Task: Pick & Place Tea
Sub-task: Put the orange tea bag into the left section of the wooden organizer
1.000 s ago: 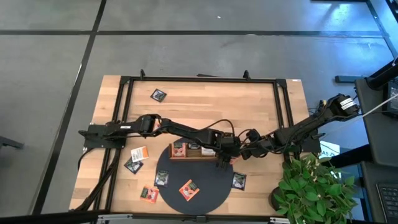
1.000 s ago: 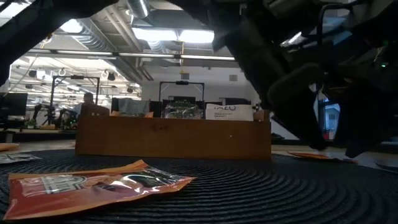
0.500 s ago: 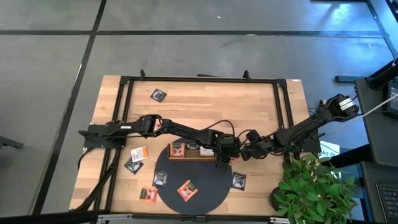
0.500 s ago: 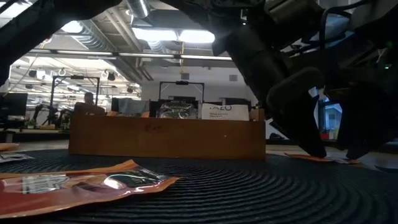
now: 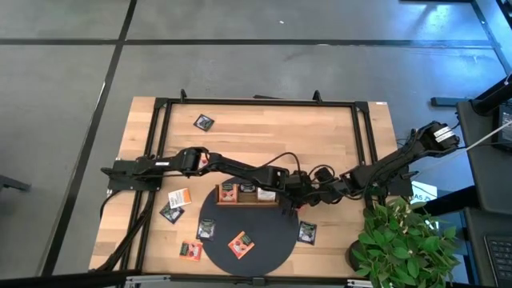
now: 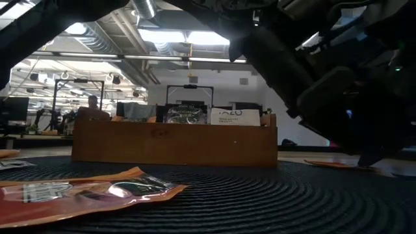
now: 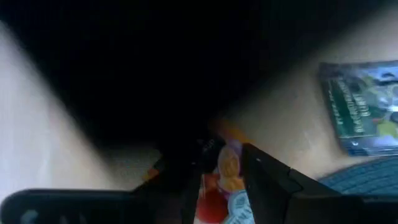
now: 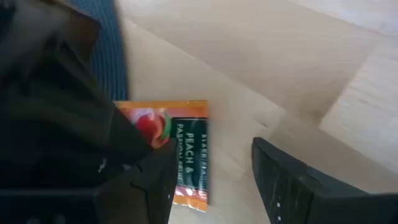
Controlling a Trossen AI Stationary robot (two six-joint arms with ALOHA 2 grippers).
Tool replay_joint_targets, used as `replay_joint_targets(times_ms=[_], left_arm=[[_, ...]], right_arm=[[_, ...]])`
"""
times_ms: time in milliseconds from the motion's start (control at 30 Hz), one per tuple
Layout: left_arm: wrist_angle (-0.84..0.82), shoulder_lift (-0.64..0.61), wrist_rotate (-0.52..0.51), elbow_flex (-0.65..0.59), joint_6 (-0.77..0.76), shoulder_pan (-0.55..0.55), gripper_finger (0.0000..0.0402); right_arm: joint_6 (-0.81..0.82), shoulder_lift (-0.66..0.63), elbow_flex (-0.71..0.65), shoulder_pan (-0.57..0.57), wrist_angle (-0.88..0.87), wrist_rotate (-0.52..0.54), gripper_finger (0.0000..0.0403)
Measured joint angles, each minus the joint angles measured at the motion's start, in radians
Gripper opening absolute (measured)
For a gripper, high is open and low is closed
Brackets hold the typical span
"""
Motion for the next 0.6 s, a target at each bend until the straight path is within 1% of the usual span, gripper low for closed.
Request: replay_joint_targets(times_ms=[133,267,367,533,600], left_arm=[[0.001,-0.001,-0.005,-0.001,0.011,0.003,0.0111],[-0.009,0.0,-0.006,-0.002,0.016,0.005,0.0113],[-0.021,0.0,-0.014,-0.003,0.042,0.006,0.0113],[-0.043,-0.021,-0.073,-0.003,0.048,0.007,0.0114],[-0.052,-0.025,-0.07,0.0,0.039,0.008,0.0114]], right_arm=[[-0.011,-0.001,0.008,-0.004,-0.019,0.026,0.02],[-0.034,-0.003,0.028,-0.005,-0.077,0.023,0.02],[-0.026,-0.01,0.047,-0.005,-0.163,0.041,0.02],[-0.026,-0.05,0.097,-0.006,-0.297,0.066,0.02],[-0.031,-0.07,0.114,-0.005,-0.331,0.068,0.02]])
